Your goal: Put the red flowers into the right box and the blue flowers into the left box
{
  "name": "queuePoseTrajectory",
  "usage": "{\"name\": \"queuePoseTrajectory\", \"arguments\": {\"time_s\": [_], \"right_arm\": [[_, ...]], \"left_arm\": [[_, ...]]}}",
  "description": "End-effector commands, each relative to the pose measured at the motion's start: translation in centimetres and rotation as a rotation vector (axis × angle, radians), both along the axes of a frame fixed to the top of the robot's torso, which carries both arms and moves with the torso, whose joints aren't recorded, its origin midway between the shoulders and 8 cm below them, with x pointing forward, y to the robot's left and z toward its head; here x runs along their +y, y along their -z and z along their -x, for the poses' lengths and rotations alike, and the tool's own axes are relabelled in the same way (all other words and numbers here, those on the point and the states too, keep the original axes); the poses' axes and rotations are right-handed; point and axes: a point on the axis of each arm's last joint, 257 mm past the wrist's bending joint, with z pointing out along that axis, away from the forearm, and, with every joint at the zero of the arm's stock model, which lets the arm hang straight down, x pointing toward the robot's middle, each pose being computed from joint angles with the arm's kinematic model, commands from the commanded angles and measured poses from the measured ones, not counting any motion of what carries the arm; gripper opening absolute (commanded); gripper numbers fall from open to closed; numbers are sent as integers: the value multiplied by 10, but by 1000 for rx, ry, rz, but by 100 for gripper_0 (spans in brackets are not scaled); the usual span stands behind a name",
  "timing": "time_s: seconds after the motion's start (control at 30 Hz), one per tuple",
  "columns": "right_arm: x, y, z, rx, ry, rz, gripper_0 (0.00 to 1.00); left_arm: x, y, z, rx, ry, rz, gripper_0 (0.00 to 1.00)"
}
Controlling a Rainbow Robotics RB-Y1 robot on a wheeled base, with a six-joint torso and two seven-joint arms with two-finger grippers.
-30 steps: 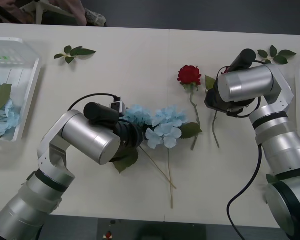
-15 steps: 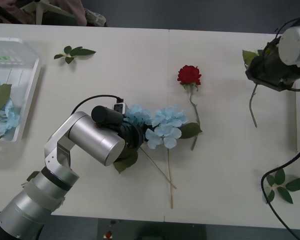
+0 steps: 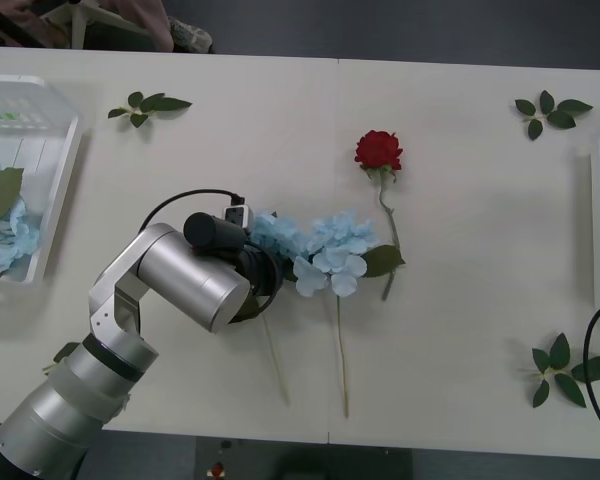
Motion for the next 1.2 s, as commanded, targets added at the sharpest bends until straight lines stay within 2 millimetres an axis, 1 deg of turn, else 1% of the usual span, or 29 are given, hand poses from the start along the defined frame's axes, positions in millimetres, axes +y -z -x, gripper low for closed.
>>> {"name": "queuePoseTrajectory", "arguments": {"time_s": [0.03,0.1,0.13,0.17,0.2,0.23,0.33,0.4,0.5,0.53,0.6,0.63,0.67,0.73,0.8,0.83,0.87,0.9,0.93,0.97,1.03,1.07,1.1,1.13,1.17,1.2], "right_arm": [[-62,-15,30,18,-12,182,0],[-74,-11,37,20,-2,195,0],[-85,-2,45,24,18,194,0],[-89,0,48,24,26,194,0],[-96,10,55,29,37,193,0],[-99,14,56,28,41,194,0],[-111,35,58,27,57,186,0],[-117,50,57,33,66,161,0],[-116,66,47,18,56,134,0],[-116,72,43,13,52,137,0],[-117,80,34,1,46,153,0],[-117,83,31,0,42,160,0],[-116,89,24,-9,37,176,0],[-118,96,17,-23,32,197,0],[-121,101,13,-33,35,209,1],[-120,102,11,-39,31,212,5],[-119,103,10,-38,27,218,13],[-120,104,10,-34,26,221,21],[-119,103,9,-34,21,226,41],[-119,103,10,-31,21,229,55],[-120,102,9,-31,21,235,75],[-120,101,9,-29,19,240,79],[-120,100,8,-29,15,246,79],[-118,99,8,-28,12,248,80],[-115,96,7,-28,5,244,81],[-113,94,7,-23,1,244,82]], "left_arm": [[4,-15,-13,-54,22,-31,0],[7,-16,-14,-60,22,-40,0],[7,-19,-16,-72,23,-42,0],[8,-20,-16,-73,22,-42,0],[10,-26,-18,-87,24,-43,0],[12,-27,-19,-90,23,-46,0],[26,-46,-20,-105,13,-63,0],[37,-65,-16,-102,5,-60,0],[51,-96,-8,-99,5,-42,0],[58,-110,-3,-95,6,-34,0],[73,-130,8,-82,11,-34,0],[78,-136,11,-80,13,-38,0],[92,-150,19,-72,13,-47,0],[110,-165,27,-64,12,-65,0],[136,-180,33,-61,29,-113,0],[150,-187,35,-61,37,-138,0],[166,-197,35,-67,53,-170,0],[175,-201,36,-69,60,-187,0],[192,-211,36,-73,68,-218,0],[205,-218,36,-76,74,-242,0],[236,-231,36,-75,77,-296,0],[254,-240,35,-82,76,-327,0],[270,-245,33,-83,78,-361,0],[281,-250,31,-88,77,-384,0],[298,-259,26,-102,71,-408,0],[304,-264,23,-111,70,-418,0]]}}
